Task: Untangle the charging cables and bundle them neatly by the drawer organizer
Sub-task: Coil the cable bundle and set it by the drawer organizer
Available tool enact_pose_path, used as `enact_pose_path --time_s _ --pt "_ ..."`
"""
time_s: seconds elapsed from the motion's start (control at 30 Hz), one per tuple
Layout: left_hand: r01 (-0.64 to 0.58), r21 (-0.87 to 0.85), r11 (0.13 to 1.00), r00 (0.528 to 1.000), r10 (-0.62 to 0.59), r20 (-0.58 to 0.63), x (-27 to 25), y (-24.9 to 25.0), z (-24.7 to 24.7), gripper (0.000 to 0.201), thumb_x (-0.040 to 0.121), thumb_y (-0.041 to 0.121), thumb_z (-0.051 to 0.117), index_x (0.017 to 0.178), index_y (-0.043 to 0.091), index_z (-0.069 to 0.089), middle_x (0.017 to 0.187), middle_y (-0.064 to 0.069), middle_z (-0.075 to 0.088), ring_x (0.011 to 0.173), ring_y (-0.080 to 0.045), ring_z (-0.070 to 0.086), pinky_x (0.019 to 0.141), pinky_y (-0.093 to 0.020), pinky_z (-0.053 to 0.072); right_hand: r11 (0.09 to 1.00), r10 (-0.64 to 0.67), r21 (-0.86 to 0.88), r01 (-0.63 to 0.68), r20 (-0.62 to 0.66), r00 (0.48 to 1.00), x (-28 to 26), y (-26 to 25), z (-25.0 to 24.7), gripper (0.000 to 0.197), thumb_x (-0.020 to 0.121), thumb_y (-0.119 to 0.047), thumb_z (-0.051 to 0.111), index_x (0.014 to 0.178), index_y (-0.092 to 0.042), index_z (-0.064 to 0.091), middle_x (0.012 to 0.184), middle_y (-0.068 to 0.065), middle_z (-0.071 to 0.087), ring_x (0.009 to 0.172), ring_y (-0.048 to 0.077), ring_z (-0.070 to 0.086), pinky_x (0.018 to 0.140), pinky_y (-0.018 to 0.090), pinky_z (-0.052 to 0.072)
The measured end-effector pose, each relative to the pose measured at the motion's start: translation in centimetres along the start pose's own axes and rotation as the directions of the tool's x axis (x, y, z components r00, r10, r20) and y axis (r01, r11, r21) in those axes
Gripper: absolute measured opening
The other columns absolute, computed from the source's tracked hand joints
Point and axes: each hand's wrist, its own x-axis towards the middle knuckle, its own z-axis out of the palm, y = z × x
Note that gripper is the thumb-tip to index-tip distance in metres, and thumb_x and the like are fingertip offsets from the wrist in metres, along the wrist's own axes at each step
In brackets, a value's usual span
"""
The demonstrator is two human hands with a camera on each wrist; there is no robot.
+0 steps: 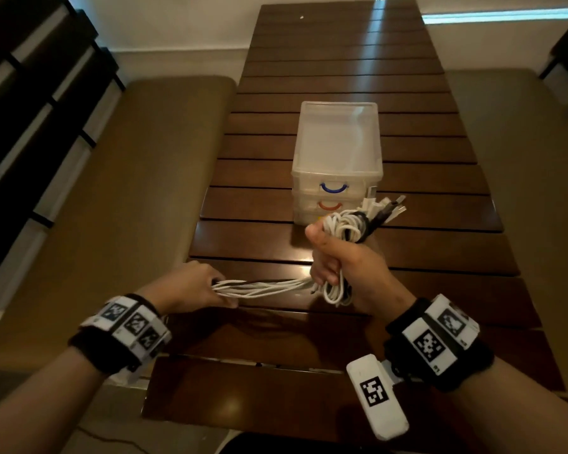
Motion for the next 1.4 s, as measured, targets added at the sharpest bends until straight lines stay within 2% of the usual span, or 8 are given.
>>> enact_pose_path --time_s 0.2,0.3,0.47,0.6,0.7,0.77,1.1,1.4 --pt "-0.005 0.049 0.999 0.914 0.024 -0.406 -1.8 -0.8 -2.8 0.027 0.074 0.036 0.074 0.06 0.021 0.057 0.056 0.006 0.058 0.056 -0.013 0.056 0.049 -0.028 0.042 0.995 -0.051 -0.085 0.053 0.025 0.998 0.1 -0.3 0.8 0.022 0.086 -0.021 0.071 0.078 -0.009 0.054 0.046 0.0 0.037 0.034 0.016 0.033 0.047 0.03 0.034" --pt "-0.053 0.071 0.996 0.945 0.073 -0.32 -1.6 0.9 -1.5 0.028 0.075 0.051 0.075 0.07 0.026 0.062 0.064 0.009 0.062 0.061 -0.008 0.059 0.053 -0.024 0.041 0.997 -0.04 -0.063 0.039 -0.022 0.999 -0.2 -1.2 -0.1 0.021 0.083 -0.02 0.072 0.075 -0.011 0.054 0.046 0.0 0.037 0.035 0.015 0.033 0.046 0.027 0.033" --pt "-0.182 0.169 0.969 0.955 0.216 -0.206 -0.5 3.5 1.3 0.102 0.063 0.075 0.067 0.149 0.039 0.026 0.144 0.011 0.042 0.134 -0.012 0.039 0.116 -0.041 0.021 0.994 -0.031 -0.108 0.028 -0.035 0.999 -0.8 -1.4 -1.4 0.026 0.078 -0.027 0.077 0.073 -0.013 0.055 0.047 0.0 0.037 0.035 0.015 0.033 0.046 0.027 0.033" --pt "-0.413 0.213 0.885 0.846 0.46 -0.271 -1.2 8.6 2.6 0.112 0.071 0.085 0.046 0.155 0.027 -0.001 0.161 0.008 0.013 0.147 -0.009 0.011 0.122 -0.044 -0.004 0.992 -0.041 -0.121 0.037 -0.026 0.999 -0.9 -1.2 -1.4 0.029 0.079 -0.03 0.077 0.078 -0.01 0.056 0.047 0.0 0.037 0.036 0.016 0.034 0.049 0.03 0.035" --pt "-0.446 0.058 0.893 0.848 0.442 -0.291 -0.4 10.1 3.3 0.054 0.09 0.067 0.041 0.129 0.03 0.045 0.12 0.011 0.06 0.116 -0.012 0.054 0.097 -0.035 0.041 0.998 -0.04 -0.056 0.038 -0.029 0.999 -1.2 -1.7 -1.3 0.028 0.084 -0.023 0.076 0.082 -0.006 0.054 0.047 0.0 0.034 0.035 0.016 0.031 0.048 0.029 0.034" --pt "-0.467 0.013 0.884 0.84 0.448 -0.306 0.0 10.0 3.5 0.024 0.094 0.058 0.041 0.093 0.034 0.04 0.08 0.013 0.053 0.085 -0.018 0.059 0.067 -0.032 0.037 1.0 -0.002 0.02 0.003 -0.031 1.0 -1.6 -2.0 -1.6 0.022 0.085 -0.021 0.072 0.077 -0.012 0.054 0.045 -0.001 0.031 0.034 0.013 0.03 0.045 0.025 0.034" --pt "-0.503 -0.074 0.861 0.859 0.489 -0.149 0.7 7.8 0.6 0.058 0.081 0.07 0.042 0.072 0.016 0.06 0.057 0.007 0.05 0.052 -0.006 0.047 0.05 -0.018 0.031 0.968 0.091 -0.228 -0.106 -0.074 0.993 -2.7 -2.0 -2.9 0.028 0.087 -0.022 0.073 0.07 -0.009 0.055 0.048 0.004 0.035 0.037 0.018 0.032 0.049 0.029 0.038" --pt "-0.509 0.056 0.859 0.82 0.503 -0.274 0.6 8.5 -0.6 0.035 0.098 0.047 0.046 0.063 0.044 0.042 0.054 0.017 0.05 0.052 0.001 0.048 0.055 -0.024 0.031 0.819 0.005 -0.574 -0.02 -0.028 1.0 -1.3 -3.5 -1.3 0.029 0.086 -0.024 0.075 0.085 0.003 0.064 0.067 0.007 0.067 0.06 0.028 0.063 0.058 0.036 0.052"
